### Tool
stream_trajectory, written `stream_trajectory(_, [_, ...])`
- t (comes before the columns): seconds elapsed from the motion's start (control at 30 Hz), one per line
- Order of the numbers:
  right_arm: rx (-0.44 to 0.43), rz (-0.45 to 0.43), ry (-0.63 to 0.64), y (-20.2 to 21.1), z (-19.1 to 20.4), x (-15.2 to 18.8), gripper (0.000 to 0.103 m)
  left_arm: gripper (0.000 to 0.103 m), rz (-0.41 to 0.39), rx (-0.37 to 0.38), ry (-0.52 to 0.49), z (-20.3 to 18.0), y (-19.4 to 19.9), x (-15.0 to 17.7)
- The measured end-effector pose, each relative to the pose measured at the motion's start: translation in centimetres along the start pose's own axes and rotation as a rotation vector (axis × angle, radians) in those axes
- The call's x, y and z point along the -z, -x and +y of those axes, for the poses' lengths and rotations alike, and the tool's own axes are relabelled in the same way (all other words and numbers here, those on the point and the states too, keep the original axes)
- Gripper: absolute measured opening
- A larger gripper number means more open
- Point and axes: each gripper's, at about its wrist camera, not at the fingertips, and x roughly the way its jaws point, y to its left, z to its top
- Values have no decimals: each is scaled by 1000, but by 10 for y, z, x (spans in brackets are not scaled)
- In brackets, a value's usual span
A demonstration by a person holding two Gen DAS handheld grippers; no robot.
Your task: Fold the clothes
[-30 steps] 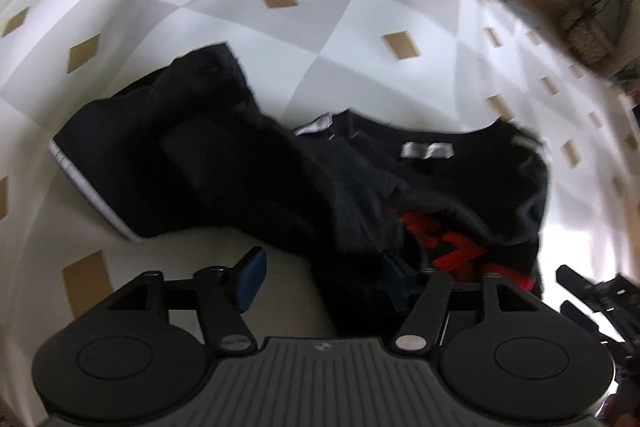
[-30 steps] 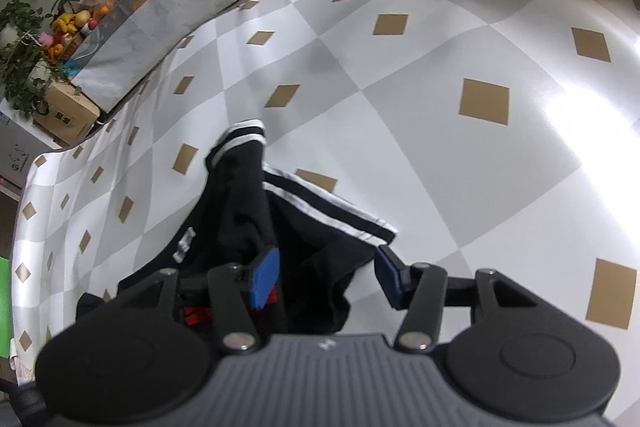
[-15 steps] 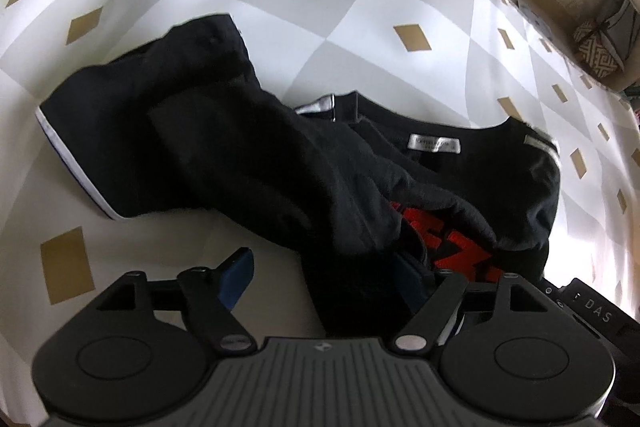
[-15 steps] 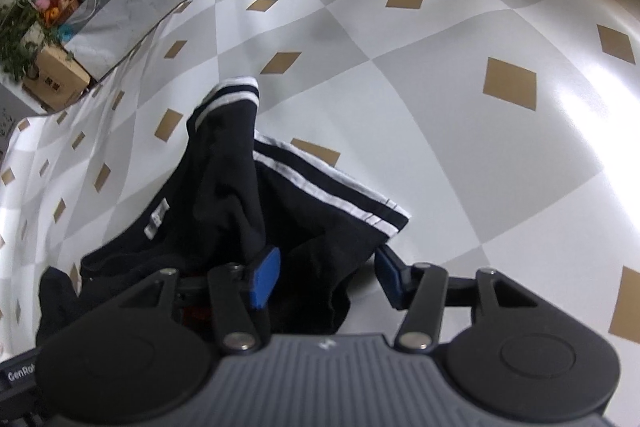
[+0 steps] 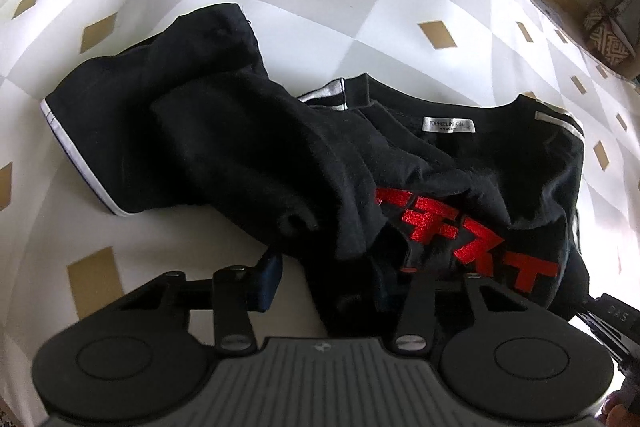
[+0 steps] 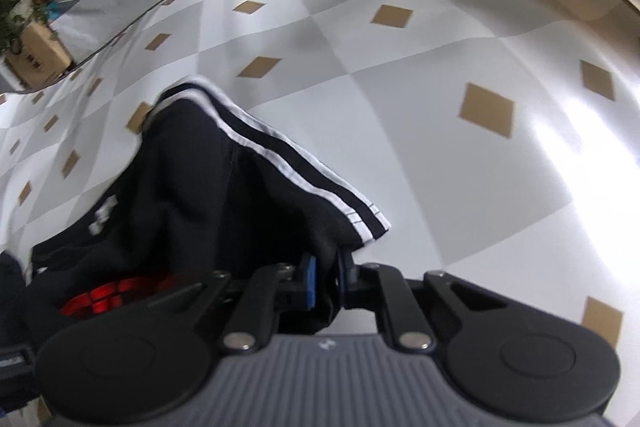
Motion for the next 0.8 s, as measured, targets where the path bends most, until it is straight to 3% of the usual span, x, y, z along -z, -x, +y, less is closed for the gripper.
stream_trajectory(0.23, [64, -7, -36, -2, -21, -8, 10, 44, -11, -26, -4, 25, 4, -13])
stream_trajectory(0.5, [120, 9, -15, -3, -33, -11, 11, 44, -44, -82, -80, 33, 11, -27])
stream_trajectory(0.8, [152, 35, -48, 1, -45, -13, 23, 53, 18, -72, -62, 60, 6, -30])
